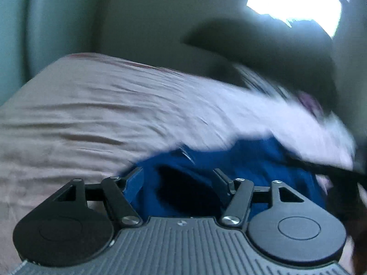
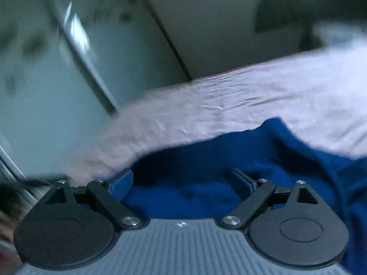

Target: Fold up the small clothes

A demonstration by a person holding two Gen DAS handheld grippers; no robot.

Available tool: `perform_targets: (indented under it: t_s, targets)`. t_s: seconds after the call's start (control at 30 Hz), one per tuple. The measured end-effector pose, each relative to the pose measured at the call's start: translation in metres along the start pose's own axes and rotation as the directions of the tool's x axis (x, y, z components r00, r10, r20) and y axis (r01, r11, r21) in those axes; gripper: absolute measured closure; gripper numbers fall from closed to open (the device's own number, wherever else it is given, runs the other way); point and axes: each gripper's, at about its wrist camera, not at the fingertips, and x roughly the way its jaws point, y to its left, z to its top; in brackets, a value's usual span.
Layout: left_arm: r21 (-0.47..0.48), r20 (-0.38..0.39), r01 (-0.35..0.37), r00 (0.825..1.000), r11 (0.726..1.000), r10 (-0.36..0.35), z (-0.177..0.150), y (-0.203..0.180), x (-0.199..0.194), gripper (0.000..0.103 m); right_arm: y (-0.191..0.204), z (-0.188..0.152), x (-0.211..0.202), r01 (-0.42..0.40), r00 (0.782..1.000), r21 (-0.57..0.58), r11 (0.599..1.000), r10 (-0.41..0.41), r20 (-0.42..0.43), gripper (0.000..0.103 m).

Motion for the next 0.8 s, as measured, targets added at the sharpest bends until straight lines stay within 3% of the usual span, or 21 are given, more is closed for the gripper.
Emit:
perform_targets:
  t_s: [0.07,0.13,0.2,0.27,0.37,0.43,0.53,0.57,0.63,0.7,0.8]
  targets:
    - [0.141,-0.027,0.082,0.997,0.987,-0.079,-0.007,-0.022,-0.001,0.037,0.017,-0.002,0.011,0.084,0.995,-0.094,0.992,-0.088,-0.039,0.011]
    - [0.266,-0.099,0.200,0.979,0.943,-0.179,-0.014,-0.046,0.005,0.036,0.013,-0.001,0.019,0.060,0.996,-0.055,0.997,-0.064,-0.067,0.011]
    - [0.353,-0.134,0.230,0.972,0.907,-0.195,-0.019,-0.067,0.023,0.035,0.002,0.002,0.029,0.052,0.995,0.033,0.998,-0.049,-0.089,0.011]
    - [0.411,-0.101,0.155,0.987,0.898,-0.124,-0.019,-0.079,0.046,0.035,-0.004,0.006,0.041,0.102,0.990,0.071,0.992,-0.095,-0.102,0.011]
    - [0.387,0.004,-0.060,0.998,0.920,0.063,-0.007,-0.070,0.081,0.039,-0.008,0.007,0.053,0.171,0.981,0.107,0.979,-0.159,-0.110,0.011]
    - [0.297,0.099,-0.263,0.965,0.918,0.244,0.009,-0.051,0.090,0.039,-0.004,0.007,0.044,0.175,0.983,0.117,0.978,-0.168,-0.070,0.010]
    - [0.092,0.165,-0.492,0.865,0.866,0.474,0.025,-0.013,0.073,0.032,0.017,0.002,0.021,0.201,0.980,0.016,0.980,-0.200,-0.010,0.002]
    - [0.051,0.177,-0.509,0.851,0.859,0.494,0.025,-0.005,0.064,0.030,0.026,-0.001,0.014,0.207,0.978,-0.029,0.978,-0.207,0.005,0.001]
    - [0.025,0.196,-0.491,0.856,0.871,0.478,0.019,0.009,0.043,0.024,0.040,-0.006,0.006,0.181,0.983,-0.112,0.977,-0.182,0.001,0.001]
    - [0.063,0.195,-0.492,0.859,0.868,0.473,0.009,0.010,0.031,0.017,0.053,-0.013,0.008,0.111,0.991,-0.164,0.980,-0.121,-0.050,0.001]
    - [0.129,0.176,-0.487,0.869,0.864,0.463,-0.013,0.001,0.019,0.016,0.068,-0.017,0.027,0.012,0.990,-0.165,0.986,-0.035,-0.136,0.001]
